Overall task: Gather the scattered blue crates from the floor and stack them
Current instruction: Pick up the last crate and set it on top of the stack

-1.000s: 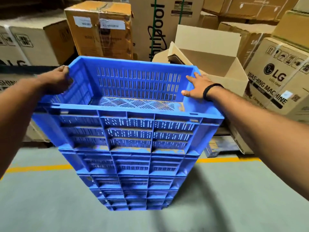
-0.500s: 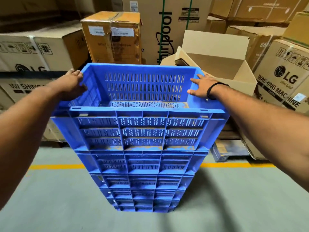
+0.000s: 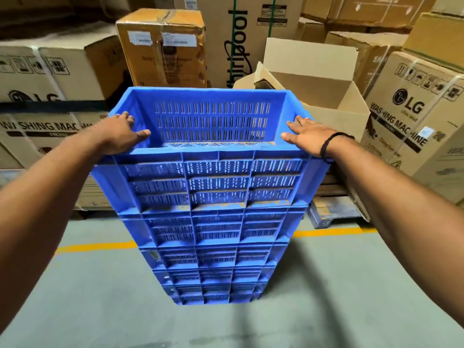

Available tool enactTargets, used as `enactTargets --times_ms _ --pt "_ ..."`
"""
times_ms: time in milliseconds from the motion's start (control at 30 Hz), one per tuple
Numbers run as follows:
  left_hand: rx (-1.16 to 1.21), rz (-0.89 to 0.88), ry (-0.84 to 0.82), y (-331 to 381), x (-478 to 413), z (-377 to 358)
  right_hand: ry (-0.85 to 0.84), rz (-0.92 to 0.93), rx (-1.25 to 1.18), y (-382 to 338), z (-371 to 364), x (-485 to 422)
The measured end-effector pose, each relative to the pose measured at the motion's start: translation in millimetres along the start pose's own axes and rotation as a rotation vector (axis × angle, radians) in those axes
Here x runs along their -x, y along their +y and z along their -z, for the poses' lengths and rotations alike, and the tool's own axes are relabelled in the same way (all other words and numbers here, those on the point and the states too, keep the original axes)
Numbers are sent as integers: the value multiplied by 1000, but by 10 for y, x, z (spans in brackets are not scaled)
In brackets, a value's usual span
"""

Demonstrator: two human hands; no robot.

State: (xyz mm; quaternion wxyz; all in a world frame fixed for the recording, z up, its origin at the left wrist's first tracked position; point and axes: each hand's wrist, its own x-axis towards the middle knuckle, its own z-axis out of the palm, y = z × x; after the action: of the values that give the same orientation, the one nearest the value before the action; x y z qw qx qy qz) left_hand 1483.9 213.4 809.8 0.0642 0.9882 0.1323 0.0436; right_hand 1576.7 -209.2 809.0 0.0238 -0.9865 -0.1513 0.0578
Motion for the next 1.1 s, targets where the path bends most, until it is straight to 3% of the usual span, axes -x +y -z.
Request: enactTargets --times_ms 67,667,900,1100 --pt "-1 -46 49 -79 79 -19 25 -4 -3 -11 -5 31" --pt "25 -74 -75 -5 141 91 9 -66 6 -97 -18 161" --pt "-66 -33 80 -161 342 20 27 -74 0 -148 -20 182" --pt "-106 -84 11 -222 323 48 196 -61 22 -192 -152 440"
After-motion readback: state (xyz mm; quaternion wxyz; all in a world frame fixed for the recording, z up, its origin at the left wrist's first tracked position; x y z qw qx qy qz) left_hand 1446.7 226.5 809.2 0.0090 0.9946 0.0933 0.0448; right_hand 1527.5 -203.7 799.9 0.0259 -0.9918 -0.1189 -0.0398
